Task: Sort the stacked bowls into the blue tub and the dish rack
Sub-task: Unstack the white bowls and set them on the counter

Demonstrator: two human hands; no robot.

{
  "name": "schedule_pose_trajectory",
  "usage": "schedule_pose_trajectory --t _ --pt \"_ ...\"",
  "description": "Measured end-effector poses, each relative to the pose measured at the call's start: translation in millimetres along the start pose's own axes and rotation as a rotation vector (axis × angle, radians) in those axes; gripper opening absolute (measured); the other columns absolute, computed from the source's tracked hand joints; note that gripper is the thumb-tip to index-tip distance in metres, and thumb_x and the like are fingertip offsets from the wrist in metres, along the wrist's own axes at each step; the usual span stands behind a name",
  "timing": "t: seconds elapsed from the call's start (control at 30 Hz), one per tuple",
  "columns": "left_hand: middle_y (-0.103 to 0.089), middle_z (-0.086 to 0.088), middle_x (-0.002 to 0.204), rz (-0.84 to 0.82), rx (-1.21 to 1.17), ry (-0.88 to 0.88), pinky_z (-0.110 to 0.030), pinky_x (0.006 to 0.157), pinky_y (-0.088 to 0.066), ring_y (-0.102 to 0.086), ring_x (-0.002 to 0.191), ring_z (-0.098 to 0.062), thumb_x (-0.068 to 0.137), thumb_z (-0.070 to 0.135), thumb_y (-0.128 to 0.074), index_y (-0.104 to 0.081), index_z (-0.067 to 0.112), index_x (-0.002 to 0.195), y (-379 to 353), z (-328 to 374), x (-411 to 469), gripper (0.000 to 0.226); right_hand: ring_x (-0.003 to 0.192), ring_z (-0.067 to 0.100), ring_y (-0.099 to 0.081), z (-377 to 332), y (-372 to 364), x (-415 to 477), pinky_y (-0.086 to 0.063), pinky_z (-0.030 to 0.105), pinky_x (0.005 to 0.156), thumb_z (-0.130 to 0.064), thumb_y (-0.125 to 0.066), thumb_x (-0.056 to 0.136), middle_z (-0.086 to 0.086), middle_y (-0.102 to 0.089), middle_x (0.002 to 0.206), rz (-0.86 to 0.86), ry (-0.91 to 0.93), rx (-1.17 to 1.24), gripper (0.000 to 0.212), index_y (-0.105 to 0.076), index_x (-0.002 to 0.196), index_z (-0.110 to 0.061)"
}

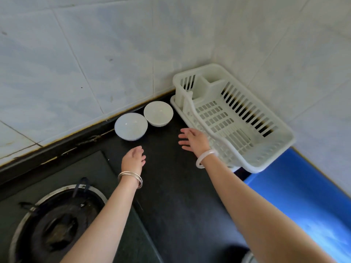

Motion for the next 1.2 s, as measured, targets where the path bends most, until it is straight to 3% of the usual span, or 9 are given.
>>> schedule_pose_trajectory --t 0.13,0.27,0.33,0.4,0.53,0.63,0.9,1.07,1.2 --pt "-0.065 -0.013 0.114 -0.239 0.273 -0.078 -0.03 0.086 -0.05 -0.063 0.096 -0.021 0.094 0.016 -0.045 -0.062 0.008 0.113 -33.2 -29.7 -61.8 0.027 0.073 0.007 -0.064 17.1 57.2 -73.1 -0.051 0.017 0.062 -0.025 -0.046 0.097 -0.007 -0.066 0.087 0.069 0.053 -0.072 0.022 -0.062 0.109 -0.019" --pt "-0.069 -0.008 0.107 -0.457 0.537 -0.187 -0.031 0.086 -0.053 -0.065 0.09 -0.017 0.094 0.017 -0.046 -0.065 0.013 0.109 -67.5 -62.8 -134.1 0.025 0.074 0.011 -0.063 54.0 126.2 -154.6 -0.05 0.022 0.071 -0.02 -0.047 0.094 -0.004 -0.068 0.087 0.26 0.092 -0.225 0.019 -0.065 0.093 -0.025" --pt "-0.07 -0.005 0.103 -0.552 0.647 -0.234 -0.035 0.089 -0.053 -0.066 0.09 -0.017 0.092 0.018 -0.048 -0.066 0.015 0.107 -83.2 -79.1 -169.4 0.023 0.081 0.015 -0.062 79.7 156.5 -192.1 -0.048 0.025 0.077 -0.019 -0.049 0.092 -0.003 -0.068 0.09 0.352 0.061 -0.356 0.02 -0.068 0.096 -0.023" --pt "-0.07 -0.003 0.103 -0.631 0.755 -0.267 -0.035 0.089 -0.053 -0.066 0.092 -0.017 0.091 0.021 -0.051 -0.067 0.018 0.107 -96.7 -97.4 -201.6 0.023 0.085 0.014 -0.059 108.7 181.8 -228.7 -0.043 0.025 0.074 -0.023 -0.05 0.092 -0.006 -0.066 0.094 0.446 -0.02 -0.477 0.02 -0.069 0.1 -0.025" --pt "-0.068 0.004 0.11 -0.743 0.906 -0.314 -0.02 0.083 -0.048 -0.062 0.091 -0.007 0.09 0.026 -0.054 -0.064 0.023 0.114 -112.2 -129.9 -250.4 0.027 0.088 0.02 -0.061 159.6 210.0 -287.1 -0.041 0.025 0.075 -0.022 -0.058 0.09 0.001 -0.065 0.107 0.536 -0.092 -0.633 0.021 -0.066 0.11 -0.021" --pt "-0.068 0.006 0.113 -0.787 0.938 -0.317 -0.019 0.085 -0.047 -0.062 0.093 -0.006 0.088 0.026 -0.058 -0.064 0.022 0.116 -115.3 -145.7 -271.8 0.029 0.098 0.026 -0.059 186.3 216.2 -307.1 -0.036 0.025 0.075 -0.019 -0.059 0.089 0.004 -0.062 0.11 0.52 -0.158 -0.701 0.024 -0.064 0.112 -0.016" --pt "-0.066 0.006 0.114 -0.709 1.014 -0.371 -0.02 0.081 -0.045 -0.059 0.09 -0.006 0.088 0.023 -0.058 -0.058 0.024 0.122 -115.8 -153.7 -282.2 0.034 0.09 0.03 -0.059 187.0 219.2 -315.5 -0.032 0.029 0.065 -0.02 -0.051 0.091 0.01 -0.067 0.095 0.596 -0.191 -0.816 0.017 -0.062 0.092 -0.007" --pt "-0.068 0.004 0.11 -0.68 1.006 -0.385 -0.028 0.09 -0.05 -0.062 0.098 -0.012 0.092 0.025 -0.049 -0.06 0.023 0.12 -112.8 -152.2 -283.8 0.03 0.088 0.031 -0.058 182.4 223.5 -322.8 -0.032 0.027 0.064 -0.019 -0.052 0.09 0.011 -0.069 0.091 0.63 -0.209 -0.752 0.015 -0.063 0.088 -0.008" --pt "-0.068 0.004 0.111 -0.664 1.022 -0.385 -0.025 0.086 -0.048 -0.062 0.102 -0.013 0.091 0.024 -0.053 -0.062 0.022 0.117 -117.5 -152.6 -285.0 0.028 0.077 0.026 -0.05 176.9 235.9 -339.9 -0.031 0.026 0.065 -0.02 -0.057 0.087 0.007 -0.069 0.086 0.725 -0.236 -0.657 0.011 -0.066 0.084 -0.013"
Point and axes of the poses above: each hand's wrist, its own x-axis towards the middle knuckle, its own y-axis out of the back of the hand, z = x × y, the point moved 5 cm from there along x, towards the middle knuckle
